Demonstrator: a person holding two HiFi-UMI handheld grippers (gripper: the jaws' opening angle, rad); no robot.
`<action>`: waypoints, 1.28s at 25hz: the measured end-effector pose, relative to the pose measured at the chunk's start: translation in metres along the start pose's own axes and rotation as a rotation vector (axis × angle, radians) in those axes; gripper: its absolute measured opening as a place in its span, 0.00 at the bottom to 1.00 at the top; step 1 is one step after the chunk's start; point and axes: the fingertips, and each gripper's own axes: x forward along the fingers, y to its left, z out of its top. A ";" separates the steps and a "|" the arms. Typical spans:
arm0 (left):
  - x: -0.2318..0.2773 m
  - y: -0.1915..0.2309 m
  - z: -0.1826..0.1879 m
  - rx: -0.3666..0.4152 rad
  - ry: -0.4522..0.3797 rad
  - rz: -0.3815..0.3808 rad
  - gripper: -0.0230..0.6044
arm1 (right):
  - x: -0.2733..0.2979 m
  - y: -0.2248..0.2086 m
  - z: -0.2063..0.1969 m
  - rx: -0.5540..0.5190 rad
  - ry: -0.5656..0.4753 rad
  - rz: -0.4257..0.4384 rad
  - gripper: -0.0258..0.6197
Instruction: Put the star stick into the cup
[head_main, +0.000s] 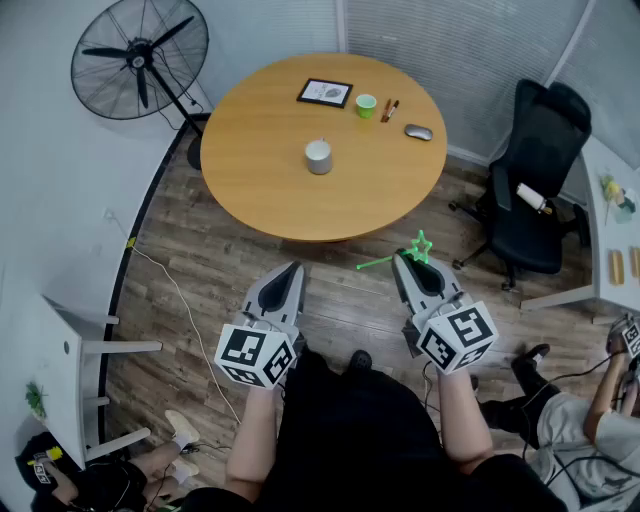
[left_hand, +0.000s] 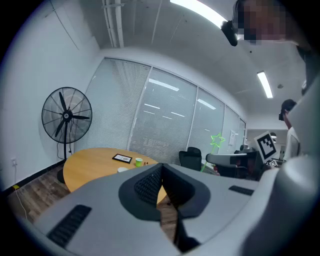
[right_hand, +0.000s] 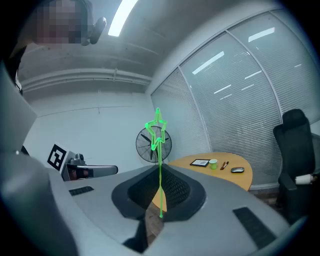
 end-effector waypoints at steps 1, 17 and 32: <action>-0.002 -0.001 -0.002 0.000 0.002 0.000 0.03 | -0.003 0.002 -0.002 -0.008 0.002 -0.001 0.07; -0.041 -0.020 -0.035 -0.005 0.069 0.045 0.03 | -0.052 0.014 -0.031 -0.001 0.037 -0.039 0.07; -0.032 -0.006 -0.042 -0.005 0.085 0.023 0.03 | -0.041 0.014 -0.034 0.006 0.022 -0.045 0.08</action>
